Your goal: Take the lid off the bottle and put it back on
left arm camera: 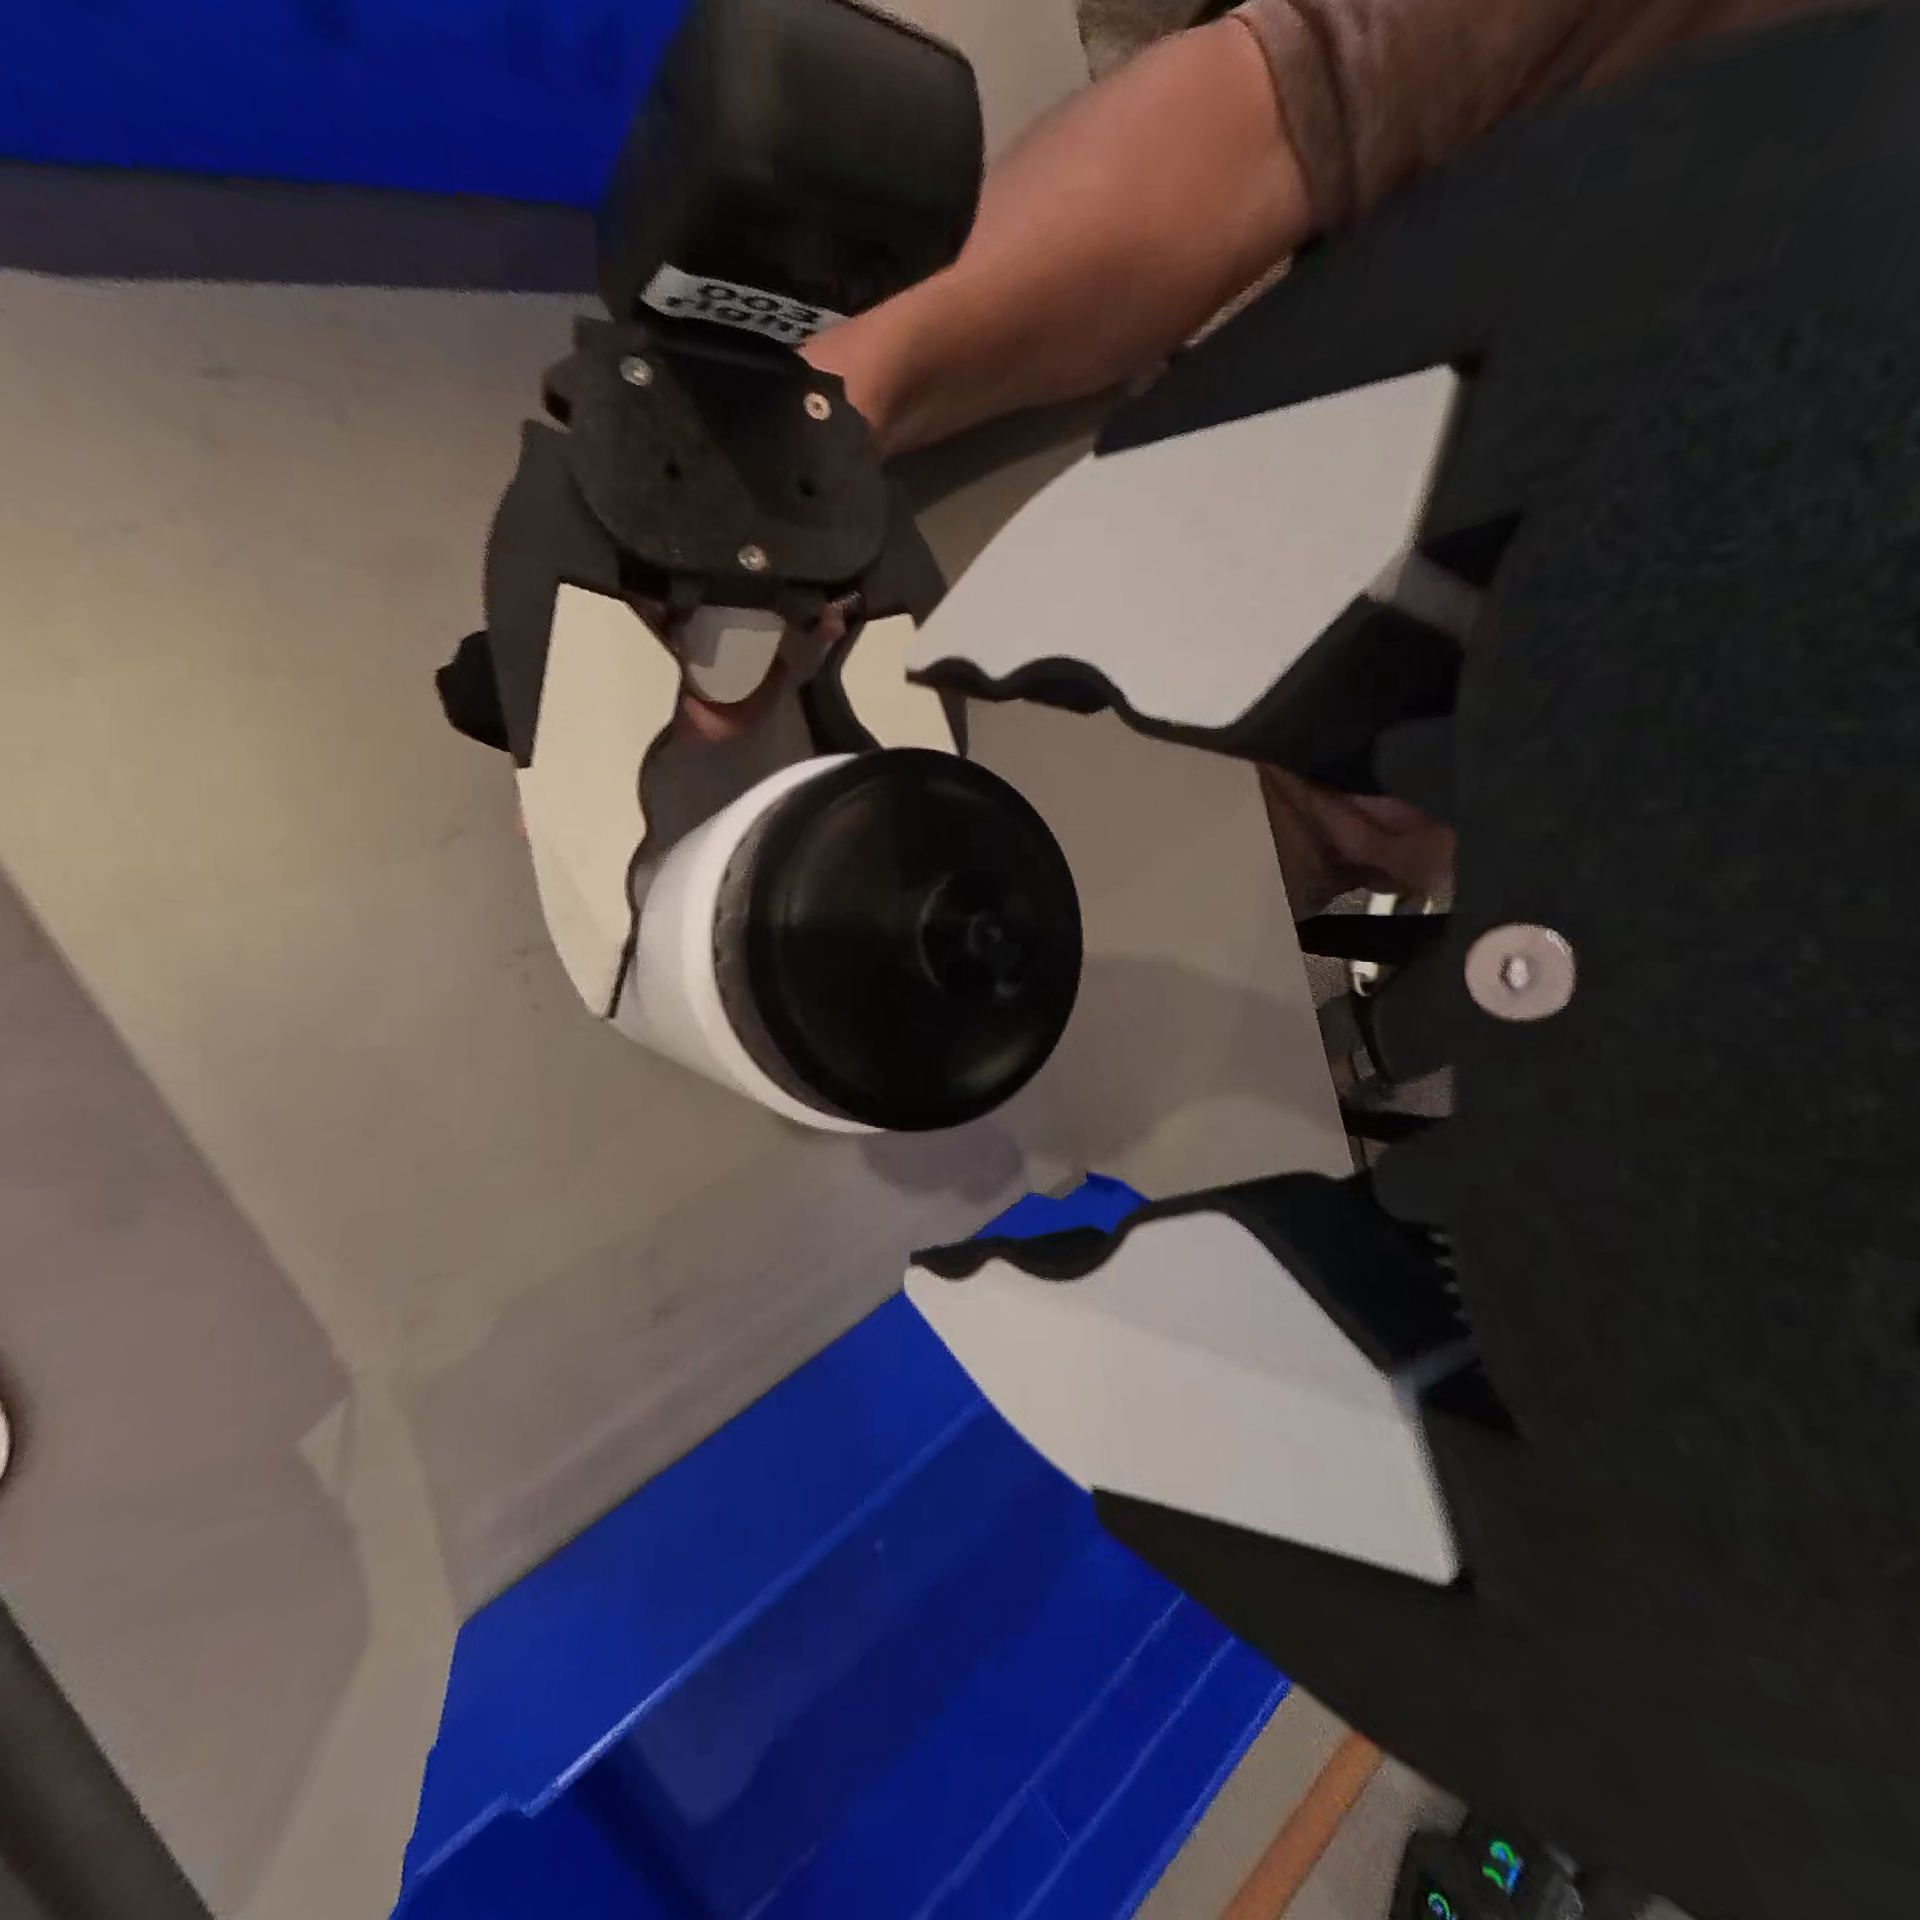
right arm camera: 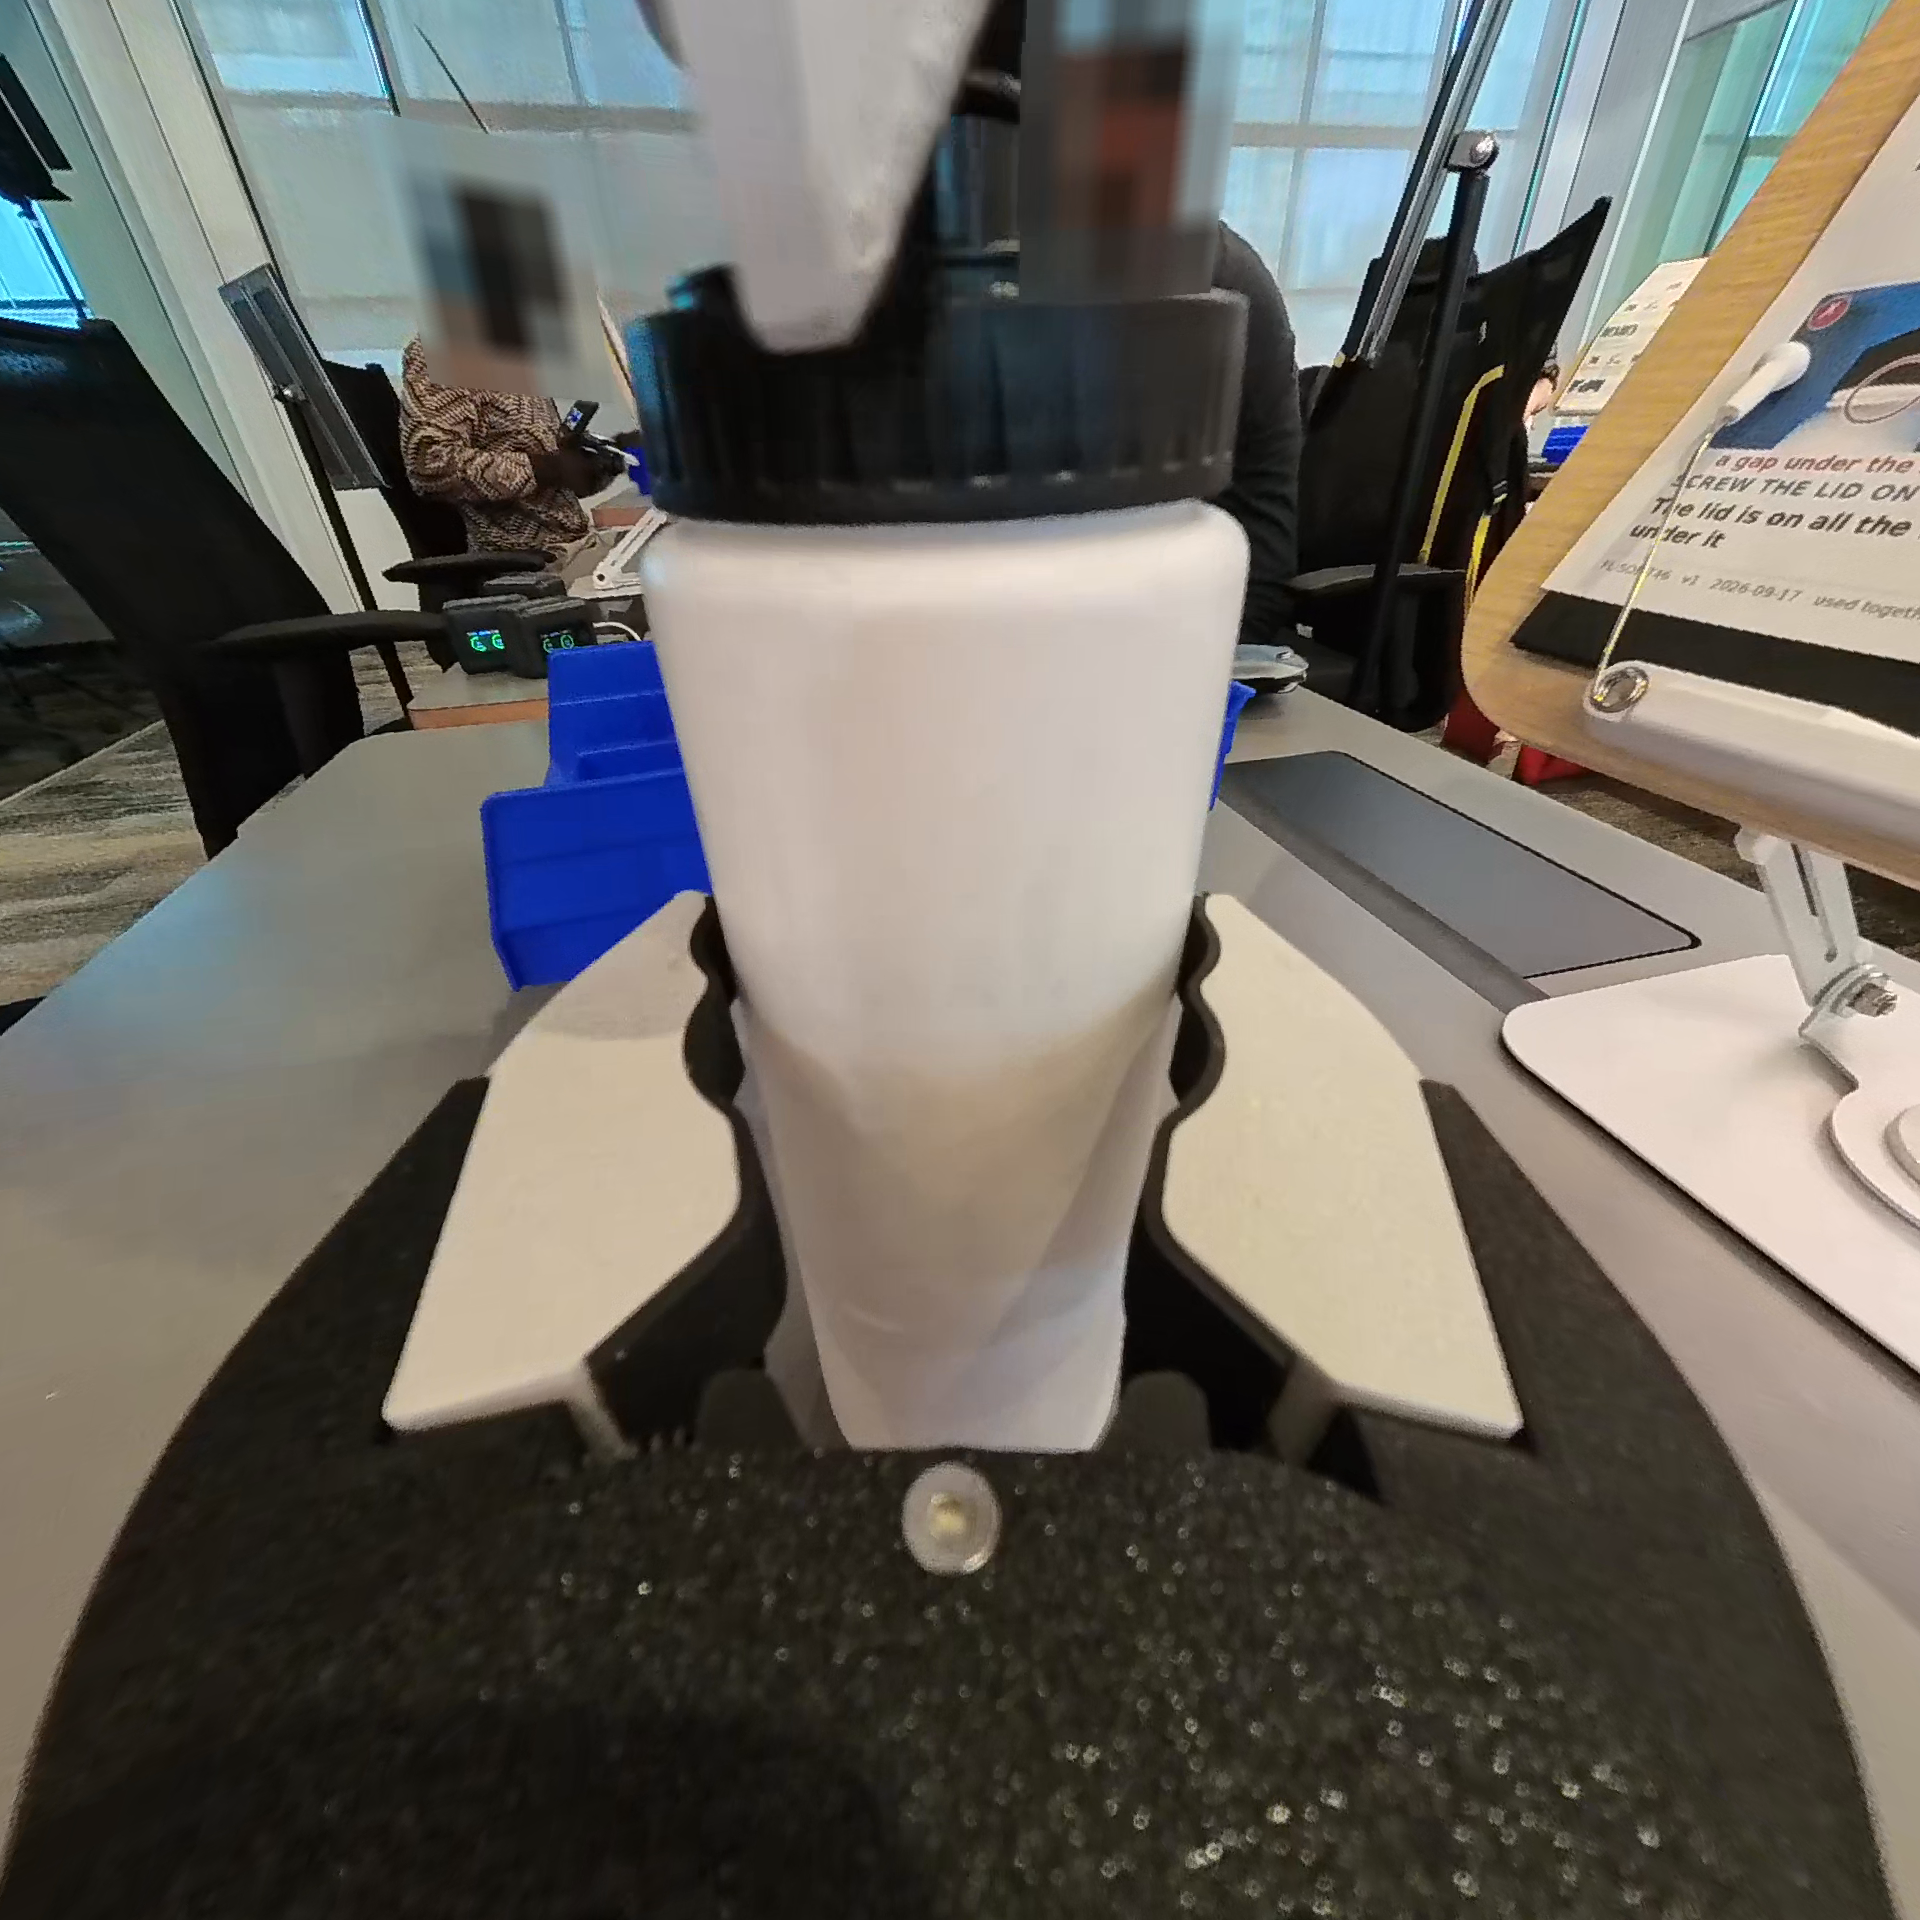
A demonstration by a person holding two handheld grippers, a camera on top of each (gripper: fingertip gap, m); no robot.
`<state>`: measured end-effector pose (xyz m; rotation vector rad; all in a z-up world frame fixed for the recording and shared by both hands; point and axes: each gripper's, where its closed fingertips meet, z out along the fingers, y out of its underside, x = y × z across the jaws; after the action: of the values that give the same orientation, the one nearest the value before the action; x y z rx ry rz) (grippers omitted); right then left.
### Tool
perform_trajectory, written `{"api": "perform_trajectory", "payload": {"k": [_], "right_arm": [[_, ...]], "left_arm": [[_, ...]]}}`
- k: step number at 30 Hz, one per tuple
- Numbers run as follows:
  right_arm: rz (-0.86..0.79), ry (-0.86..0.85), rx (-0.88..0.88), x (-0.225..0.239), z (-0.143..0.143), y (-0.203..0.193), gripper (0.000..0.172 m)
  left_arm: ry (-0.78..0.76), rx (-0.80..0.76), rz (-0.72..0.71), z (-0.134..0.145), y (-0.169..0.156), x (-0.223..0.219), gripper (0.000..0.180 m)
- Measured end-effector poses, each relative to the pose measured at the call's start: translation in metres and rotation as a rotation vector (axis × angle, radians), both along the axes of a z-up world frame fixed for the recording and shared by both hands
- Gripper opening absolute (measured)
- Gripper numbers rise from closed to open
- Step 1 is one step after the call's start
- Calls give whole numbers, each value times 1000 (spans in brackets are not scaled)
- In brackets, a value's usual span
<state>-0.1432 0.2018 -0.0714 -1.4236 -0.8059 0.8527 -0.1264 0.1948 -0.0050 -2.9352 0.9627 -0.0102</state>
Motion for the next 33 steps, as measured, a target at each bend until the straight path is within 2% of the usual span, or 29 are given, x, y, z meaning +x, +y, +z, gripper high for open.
{"api": "perform_trajectory", "payload": {"k": [2, 3, 8, 24, 33], "right_arm": [[0, 1, 0, 0, 0, 0, 82], [-1, 1, -2, 0, 0, 0, 82], [1, -3, -2, 0, 0, 0, 82], [12, -42, -8, 2, -2, -1, 81], [39, -17, -21, 2, -2, -2, 81]], "left_arm": [[-12, 7, 46, 3, 2, 5, 71], [-18, 1, 73, 3, 2, 7, 65], [12, -13, 105, 2, 3, 8, 65], [89, -13, -475, 1, -3, 11, 65], [119, -17, -697, 0, -5, 10, 65]]}}
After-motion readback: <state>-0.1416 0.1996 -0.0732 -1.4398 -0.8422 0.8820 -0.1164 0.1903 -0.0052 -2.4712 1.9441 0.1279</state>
